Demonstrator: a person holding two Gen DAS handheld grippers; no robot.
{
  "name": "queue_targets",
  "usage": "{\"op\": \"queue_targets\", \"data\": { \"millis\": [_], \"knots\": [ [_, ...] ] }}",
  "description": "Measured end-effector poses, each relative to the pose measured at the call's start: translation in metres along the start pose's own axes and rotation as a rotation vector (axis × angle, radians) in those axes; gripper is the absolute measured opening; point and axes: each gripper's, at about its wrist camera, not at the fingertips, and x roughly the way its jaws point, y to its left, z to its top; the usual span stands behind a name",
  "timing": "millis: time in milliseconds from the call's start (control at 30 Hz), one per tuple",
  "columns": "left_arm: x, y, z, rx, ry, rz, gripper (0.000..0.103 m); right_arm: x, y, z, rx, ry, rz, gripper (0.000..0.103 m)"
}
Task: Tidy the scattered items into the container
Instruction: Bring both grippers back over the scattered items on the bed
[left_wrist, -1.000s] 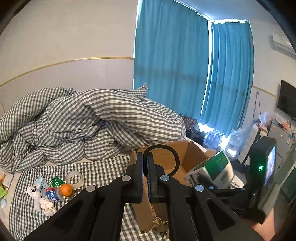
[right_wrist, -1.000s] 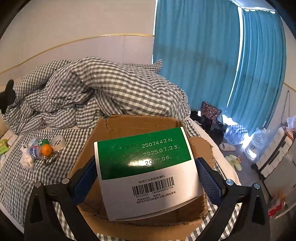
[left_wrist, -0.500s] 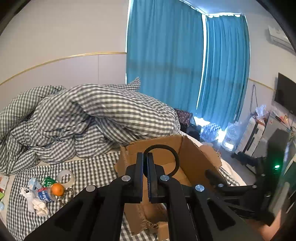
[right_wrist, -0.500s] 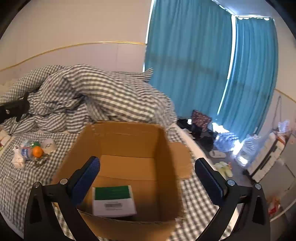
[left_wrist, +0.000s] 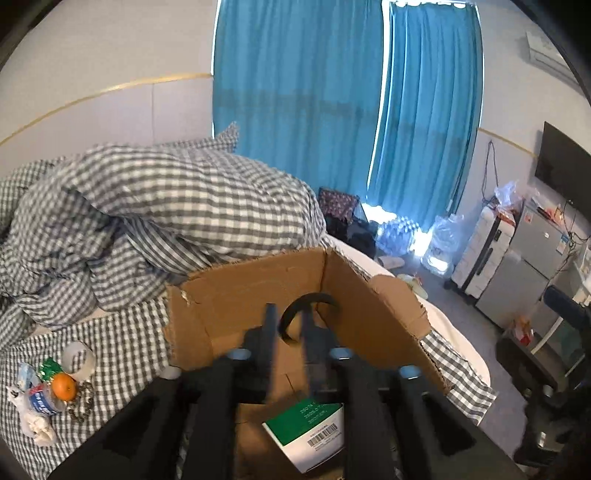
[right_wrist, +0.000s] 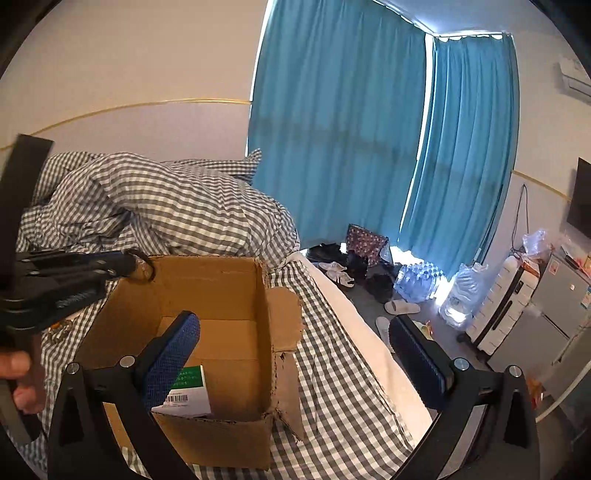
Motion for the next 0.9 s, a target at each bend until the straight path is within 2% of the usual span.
{"op": "queue_targets", "data": {
  "millis": [33, 167, 333, 467, 633, 900],
  "knots": [
    [0.0, 0.001, -0.001, -0.006, -0.009, 0.007, 0.075, 0.001, 0.001, 0.0, -0.001, 0.002, 0.002, 0.103],
    [-0.009, 0.008, -0.002, -0.028, -0.041, 0.011, 0.084, 0.001, 0.006, -0.001, -0.007, 0.004, 0.006, 0.103],
    [-0.024, 0.03, -0.005, -0.052, -0.042, 0.041, 0.088, 0.0, 0.022, 0.004, -0.01, -0.002, 0.03, 0.103],
    [-0.048, 0.069, -0.015, -0.091, -0.064, 0.113, 0.103, -0.003, 0.048, 0.011, -0.026, -0.017, 0.068, 0.103],
    [-0.084, 0.138, -0.036, -0.144, -0.069, 0.252, 0.103, -0.008, 0.104, 0.023, -0.055, -0.046, 0.145, 0.103],
    [-0.149, 0.261, -0.089, -0.31, -0.069, 0.431, 0.103, -0.023, 0.217, 0.04, -0.152, -0.086, 0.317, 0.103]
  ]
}}
